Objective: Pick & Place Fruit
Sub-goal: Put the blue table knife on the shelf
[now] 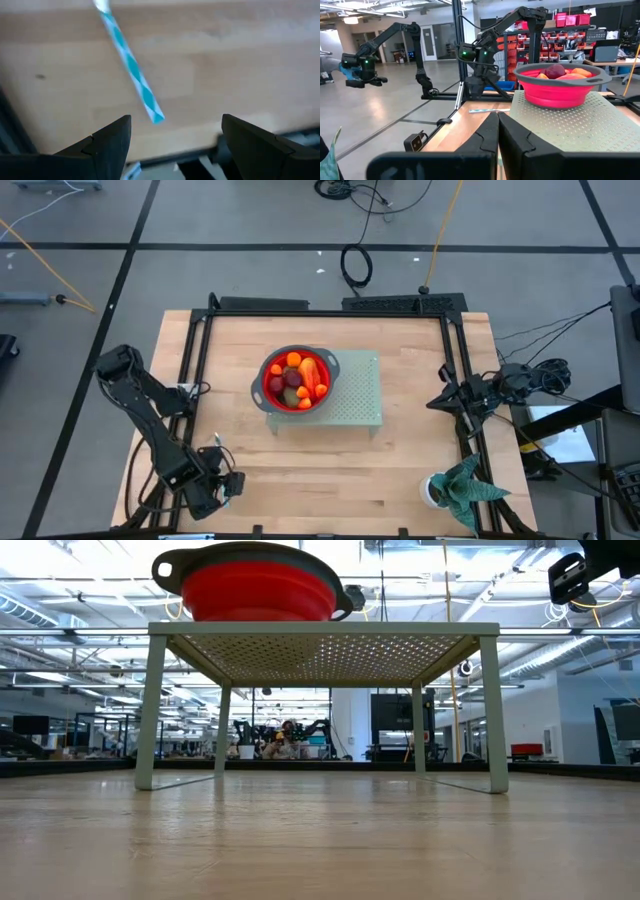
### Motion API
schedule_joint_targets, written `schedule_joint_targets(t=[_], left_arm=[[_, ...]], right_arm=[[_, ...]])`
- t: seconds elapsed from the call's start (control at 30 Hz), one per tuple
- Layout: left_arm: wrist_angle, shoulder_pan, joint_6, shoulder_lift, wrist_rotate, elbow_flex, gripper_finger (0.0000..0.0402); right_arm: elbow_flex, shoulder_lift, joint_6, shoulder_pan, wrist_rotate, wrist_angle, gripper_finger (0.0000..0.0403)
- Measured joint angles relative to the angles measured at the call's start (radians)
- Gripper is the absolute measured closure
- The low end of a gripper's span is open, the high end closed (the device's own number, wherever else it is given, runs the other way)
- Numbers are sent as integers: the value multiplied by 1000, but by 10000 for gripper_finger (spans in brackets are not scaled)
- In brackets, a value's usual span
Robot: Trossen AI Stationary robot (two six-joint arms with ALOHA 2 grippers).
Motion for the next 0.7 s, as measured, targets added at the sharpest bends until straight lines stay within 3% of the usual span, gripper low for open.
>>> schedule_joint_targets(t=[0.23,0.7], left_arm=[[-104,0,-71,0,0,-2,94],[-52,44,-109,98,96,-71,94]], right_arm=[[0,0,0,0,0,0,403],[0,0,0,0,0,0,403]])
